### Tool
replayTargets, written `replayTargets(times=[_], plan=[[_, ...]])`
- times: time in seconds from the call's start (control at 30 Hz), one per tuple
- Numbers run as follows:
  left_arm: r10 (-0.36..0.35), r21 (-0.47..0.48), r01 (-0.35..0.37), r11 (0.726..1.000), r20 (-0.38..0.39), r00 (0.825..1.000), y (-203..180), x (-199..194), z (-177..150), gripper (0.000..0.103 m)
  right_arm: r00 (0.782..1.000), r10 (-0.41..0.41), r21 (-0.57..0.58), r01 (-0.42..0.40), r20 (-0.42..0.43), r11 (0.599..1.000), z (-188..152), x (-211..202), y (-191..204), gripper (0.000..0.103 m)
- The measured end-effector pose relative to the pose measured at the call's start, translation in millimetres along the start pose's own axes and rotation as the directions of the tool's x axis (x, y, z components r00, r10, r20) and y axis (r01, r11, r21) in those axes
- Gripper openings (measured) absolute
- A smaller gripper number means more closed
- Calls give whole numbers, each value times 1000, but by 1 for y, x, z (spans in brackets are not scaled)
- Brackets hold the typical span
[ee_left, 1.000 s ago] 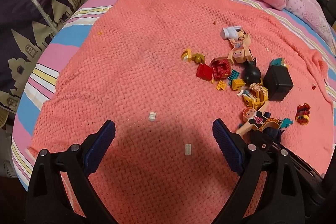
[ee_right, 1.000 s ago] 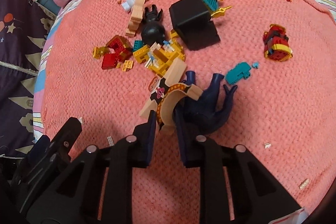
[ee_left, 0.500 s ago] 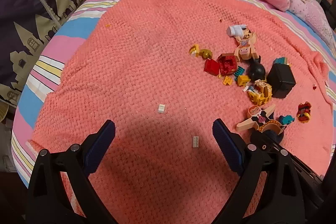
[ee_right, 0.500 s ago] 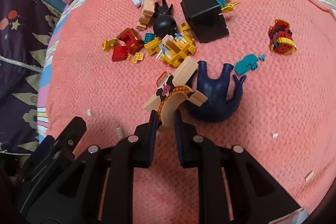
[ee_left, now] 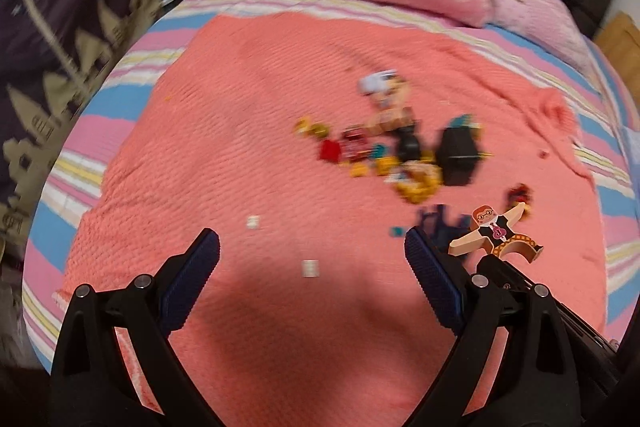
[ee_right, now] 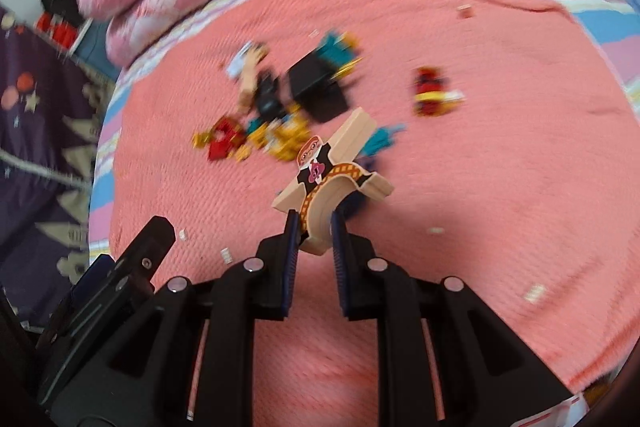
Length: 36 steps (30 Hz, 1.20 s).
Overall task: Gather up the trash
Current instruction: 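Carry the wooden figure to the wastebasket and open the right tool, then swing the right tool back toward the navy rubber animal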
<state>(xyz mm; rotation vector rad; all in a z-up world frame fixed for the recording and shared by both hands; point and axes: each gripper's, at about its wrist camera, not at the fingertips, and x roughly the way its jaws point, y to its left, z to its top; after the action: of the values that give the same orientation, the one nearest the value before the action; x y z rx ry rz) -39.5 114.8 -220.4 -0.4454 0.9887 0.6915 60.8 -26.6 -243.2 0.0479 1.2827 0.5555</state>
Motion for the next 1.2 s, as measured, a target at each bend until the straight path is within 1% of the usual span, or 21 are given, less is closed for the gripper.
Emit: replayTargets(times=[0.1, 0.17, 0.27, 0.37, 0.4, 0.43, 0.47, 0.5, 0.53, 0.57, 0.67, 0.7, 0.73, 0.83, 0.9, 0.93, 1.0, 1.03, 1.07, 1.13, 1.2], plan=[[-70, 88, 67, 994, 27, 997, -38, -22, -4, 91, 998, -27, 67, 23, 58, 998, -3, -30, -27, 17], [-112, 137, 106, 985, 37, 993, -59, -35, -9, 91, 992, -64, 125, 50, 111, 991, -10, -56, -51, 17], [-197, 238, 182, 954, 41, 979, -102, -59, -24, 91, 976, -125, 227, 83, 177, 970, -28, -96, -91, 17], [-284, 345, 261, 902, 16, 959, -148, -84, -49, 91, 952, -208, 342, 123, 225, 932, -55, -139, -136, 17], [-317, 386, 293, 875, -1, 948, -166, -93, -61, 91, 944, -234, 375, 135, 232, 917, -64, -150, -148, 17], [-352, 433, 326, 840, -22, 936, -186, -104, -76, 91, 931, -274, 434, 149, 241, 888, -81, -168, -168, 17], [-367, 455, 340, 823, -32, 930, -195, -110, -85, 91, 923, -297, 466, 156, 245, 871, -92, -178, -180, 17], [-394, 493, 367, 789, -53, 918, -211, -120, -100, 91, 914, -321, 502, 162, 248, 849, -105, -189, -193, 17], [-418, 529, 392, 752, -77, 905, -226, -129, -116, 91, 903, -351, 546, 168, 249, 821, -121, -202, -208, 17], [-433, 553, 408, 727, -92, 897, -235, -135, -126, 91, 891, -382, 589, 176, 246, 789, -137, -214, -222, 17], [-478, 643, 459, 614, -160, 864, -271, -159, -177, 91, 863, -450, 685, 187, 228, 705, -180, -239, -255, 17], [-484, 658, 467, 590, -175, 857, -277, -164, -188, 91, 857, -466, 709, 189, 218, 679, -192, -244, -264, 17], [-490, 680, 478, 556, -196, 849, -286, -170, -204, 91, 852, -482, 736, 189, 207, 650, -206, -250, -274, 17], [-492, 721, 490, 491, -235, 838, -305, -181, -239, 91, 844, -508, 793, 189, 170, 579, -237, -259, -300, 18], [-488, 738, 494, 461, -254, 835, -317, -185, -257, 91, 834, -536, 818, 218, 127, 533, -251, -263, -315, 18], [-482, 744, 494, 451, -263, 836, -323, -186, -265, 91, 834, -540, 825, 225, 113, 519, -255, -264, -320, 20], [-473, 743, 503, 440, -284, 834, -329, -185, -273, 91, 824, -562, 845, 249, 72, 473, -265, -267, -331, 32], [-472, 744, 506, 436, -290, 833, -332, -187, -276, 91, 818, -572, 853, 255, 60, 455, -270, -270, -335, 35], [-474, 747, 506, 431, -289, 832, -332, -189, -279, 91, 816, -575, 858, 255, 57, 446, -275, -272, -337, 39], [-478, 752, 505, 422, -289, 830, -335, -193, -282, 91, 817, -574, 865, 246, 57, 437, -280, -274, -340, 40], [-479, 752, 505, 423, -288, 829, -336, -193, -280, 91, 816, -576, 865, 246, 59, 437, -280, -276, -339, 40]])
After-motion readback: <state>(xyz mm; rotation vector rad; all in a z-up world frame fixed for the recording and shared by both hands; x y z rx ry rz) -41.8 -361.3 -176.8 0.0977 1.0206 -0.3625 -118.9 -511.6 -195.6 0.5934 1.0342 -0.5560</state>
